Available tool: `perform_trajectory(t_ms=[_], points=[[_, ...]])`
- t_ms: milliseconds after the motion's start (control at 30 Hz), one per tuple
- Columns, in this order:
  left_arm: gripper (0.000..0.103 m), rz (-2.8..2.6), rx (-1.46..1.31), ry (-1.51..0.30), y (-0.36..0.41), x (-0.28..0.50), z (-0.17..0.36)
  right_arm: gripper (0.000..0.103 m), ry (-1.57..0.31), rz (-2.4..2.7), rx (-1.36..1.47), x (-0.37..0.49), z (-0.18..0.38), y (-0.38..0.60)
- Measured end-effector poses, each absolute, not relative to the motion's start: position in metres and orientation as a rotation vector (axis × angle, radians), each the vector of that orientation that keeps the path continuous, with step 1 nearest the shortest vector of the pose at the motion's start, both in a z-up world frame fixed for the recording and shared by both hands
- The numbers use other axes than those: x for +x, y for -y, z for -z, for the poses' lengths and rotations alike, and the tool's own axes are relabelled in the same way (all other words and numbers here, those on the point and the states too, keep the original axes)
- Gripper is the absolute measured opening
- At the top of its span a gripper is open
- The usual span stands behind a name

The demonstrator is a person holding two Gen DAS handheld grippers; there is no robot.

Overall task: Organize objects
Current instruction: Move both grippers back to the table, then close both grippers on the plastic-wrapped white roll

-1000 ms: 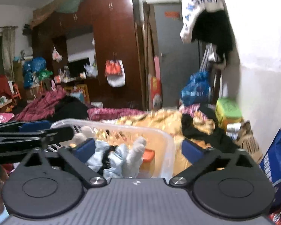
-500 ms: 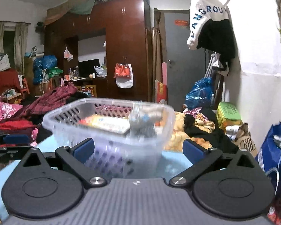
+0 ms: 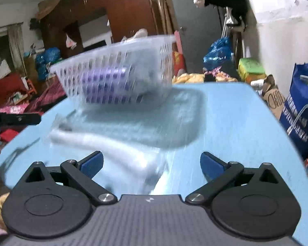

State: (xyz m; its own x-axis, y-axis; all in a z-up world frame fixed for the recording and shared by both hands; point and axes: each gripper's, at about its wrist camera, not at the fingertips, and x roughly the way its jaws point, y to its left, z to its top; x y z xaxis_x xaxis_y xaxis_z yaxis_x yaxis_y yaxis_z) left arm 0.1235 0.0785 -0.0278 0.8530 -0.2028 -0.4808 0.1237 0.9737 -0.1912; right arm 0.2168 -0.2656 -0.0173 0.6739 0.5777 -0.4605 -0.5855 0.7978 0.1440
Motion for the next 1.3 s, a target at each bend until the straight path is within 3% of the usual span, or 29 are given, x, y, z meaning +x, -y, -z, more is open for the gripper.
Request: perform_trajectory(t_ms=[100, 400, 567, 667, 967, 1300], points=[[0.094, 0.185, -0.112, -0.560, -0.069, 0.129, 0.035, 0.100, -0.508, -0.657, -0.043, 0.209, 0.016, 0.264], [0.090, 0.202, -0.058, -0.614, -0.055, 0.133, 0.040, 0.078, -0.430, -0.652, -0.129, 0.192, 0.028, 0.247], [0.046, 0.161, 0.085, -0.584, -0.036, 0.124, 0.042, 0.051, -0.417, -0.664, -0.121, 0.190, 0.027, 0.253], [0.031, 0.172, 0.071, -0.564, -0.037, 0.118, 0.042, 0.037, -0.414, -0.677, -0.102, 0.193, 0.027, 0.258], [0.015, 0.199, 0.004, -0.477, -0.048, 0.101, 0.047, 0.018, -0.390, -0.721, -0.119, 0.191, 0.025, 0.264], [0.011, 0.244, -0.049, -0.345, -0.053, 0.079, 0.041, 0.014, -0.306, -0.745, -0.095, 0.186, 0.008, 0.276]])
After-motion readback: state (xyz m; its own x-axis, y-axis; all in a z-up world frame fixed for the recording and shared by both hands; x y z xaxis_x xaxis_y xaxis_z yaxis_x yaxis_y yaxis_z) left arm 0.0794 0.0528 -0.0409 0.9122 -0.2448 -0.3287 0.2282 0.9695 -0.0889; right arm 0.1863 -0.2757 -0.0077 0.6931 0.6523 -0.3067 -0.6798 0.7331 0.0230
